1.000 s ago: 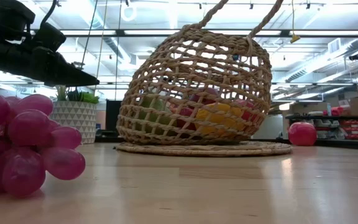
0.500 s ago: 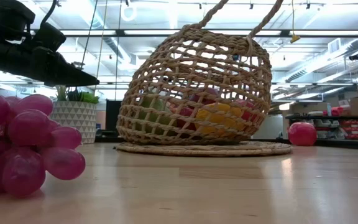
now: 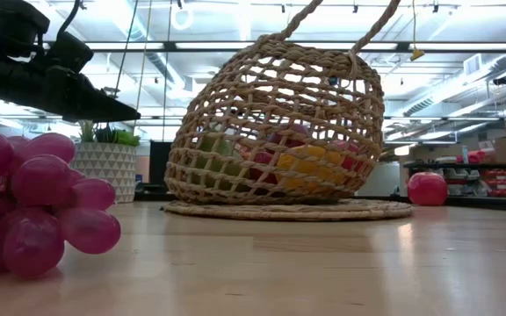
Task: Build produce basket
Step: Put the orange into the brown basket
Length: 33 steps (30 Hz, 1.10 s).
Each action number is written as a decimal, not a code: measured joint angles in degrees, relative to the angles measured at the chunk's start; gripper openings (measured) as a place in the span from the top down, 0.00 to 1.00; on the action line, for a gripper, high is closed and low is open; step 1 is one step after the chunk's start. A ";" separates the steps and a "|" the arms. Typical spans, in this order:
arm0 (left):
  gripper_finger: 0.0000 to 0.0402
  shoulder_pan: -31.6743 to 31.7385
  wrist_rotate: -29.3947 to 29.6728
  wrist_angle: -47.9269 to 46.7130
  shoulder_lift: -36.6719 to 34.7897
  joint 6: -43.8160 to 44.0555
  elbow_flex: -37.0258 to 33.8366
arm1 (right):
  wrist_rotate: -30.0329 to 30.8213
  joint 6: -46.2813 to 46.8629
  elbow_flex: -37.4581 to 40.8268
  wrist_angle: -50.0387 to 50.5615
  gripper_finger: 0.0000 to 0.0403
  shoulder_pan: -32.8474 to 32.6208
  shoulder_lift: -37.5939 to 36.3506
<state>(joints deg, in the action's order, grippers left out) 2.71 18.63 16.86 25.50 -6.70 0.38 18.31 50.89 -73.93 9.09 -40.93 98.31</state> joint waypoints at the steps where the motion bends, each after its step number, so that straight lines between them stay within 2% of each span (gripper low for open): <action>1: 0.03 0.00 0.00 0.00 0.00 0.01 0.01 | -0.05 -0.50 0.00 0.27 0.19 0.26 -0.25; 9: 0.03 -0.01 0.00 0.00 -0.01 0.00 0.01 | 0.45 -10.09 -2.79 0.17 0.19 2.74 -7.04; 15: 0.03 -0.01 0.00 0.01 0.00 0.00 0.00 | 9.97 -22.47 -5.97 3.95 0.19 4.70 -13.69; 18: 0.03 0.01 0.00 0.00 0.00 0.00 0.00 | 17.65 -28.40 -5.97 8.59 0.19 6.51 -17.09; 21: 0.03 0.01 0.00 0.00 0.00 0.00 0.00 | 25.01 -36.32 -6.03 14.90 0.19 8.31 -19.26; 26: 0.03 -0.01 0.00 0.00 0.00 0.00 0.00 | 30.69 -53.25 -6.01 19.94 0.19 12.02 -21.09; 33: 0.03 -0.01 0.00 0.00 0.00 0.00 0.00 | 31.74 -76.52 -6.01 20.23 0.19 18.17 -20.64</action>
<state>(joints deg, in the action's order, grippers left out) 2.70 18.63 16.86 25.50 -6.70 0.39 50.06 -25.63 -79.94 29.32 -22.76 77.67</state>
